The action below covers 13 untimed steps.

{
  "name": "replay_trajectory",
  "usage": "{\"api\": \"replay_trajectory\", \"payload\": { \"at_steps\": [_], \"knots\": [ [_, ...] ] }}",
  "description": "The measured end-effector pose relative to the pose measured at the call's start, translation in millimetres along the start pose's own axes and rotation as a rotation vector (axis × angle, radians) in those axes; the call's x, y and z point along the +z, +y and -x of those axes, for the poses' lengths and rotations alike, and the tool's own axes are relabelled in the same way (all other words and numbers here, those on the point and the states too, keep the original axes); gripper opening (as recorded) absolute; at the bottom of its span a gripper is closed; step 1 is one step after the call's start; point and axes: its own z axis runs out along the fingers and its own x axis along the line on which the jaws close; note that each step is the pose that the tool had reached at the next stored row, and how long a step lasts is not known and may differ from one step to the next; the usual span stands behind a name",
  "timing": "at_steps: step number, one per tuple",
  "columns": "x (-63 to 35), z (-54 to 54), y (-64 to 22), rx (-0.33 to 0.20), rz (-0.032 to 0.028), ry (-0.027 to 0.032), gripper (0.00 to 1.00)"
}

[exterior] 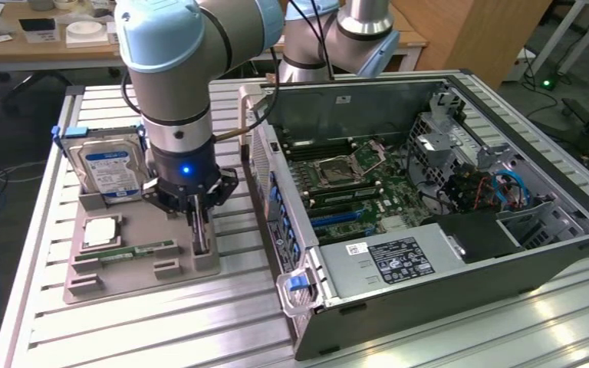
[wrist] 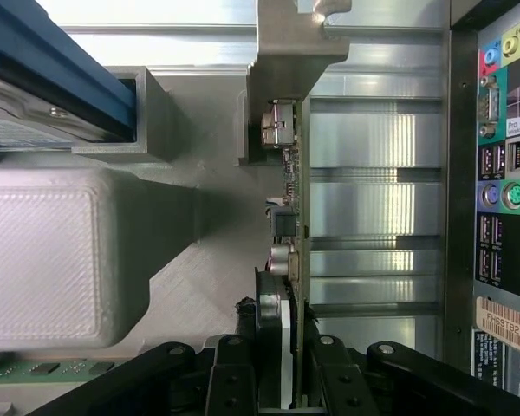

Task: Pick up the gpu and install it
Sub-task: 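Pick up the gpu and move the gpu toward the slot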

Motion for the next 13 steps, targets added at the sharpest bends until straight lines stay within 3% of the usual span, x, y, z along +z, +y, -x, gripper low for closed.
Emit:
{"api": "replay_trajectory", "payload": {
  "at_steps": [3,5,13],
  "knots": [
    [-2.2,0.3,0.3,0.000,0.0019,-0.0024,0.28],
    [-9.4,0.1,0.4,0.000,0.0000,0.0000,0.28],
    [-36.0,0.7,1.3,0.000,0.0000,-0.0001,0.28]
  ]
}}
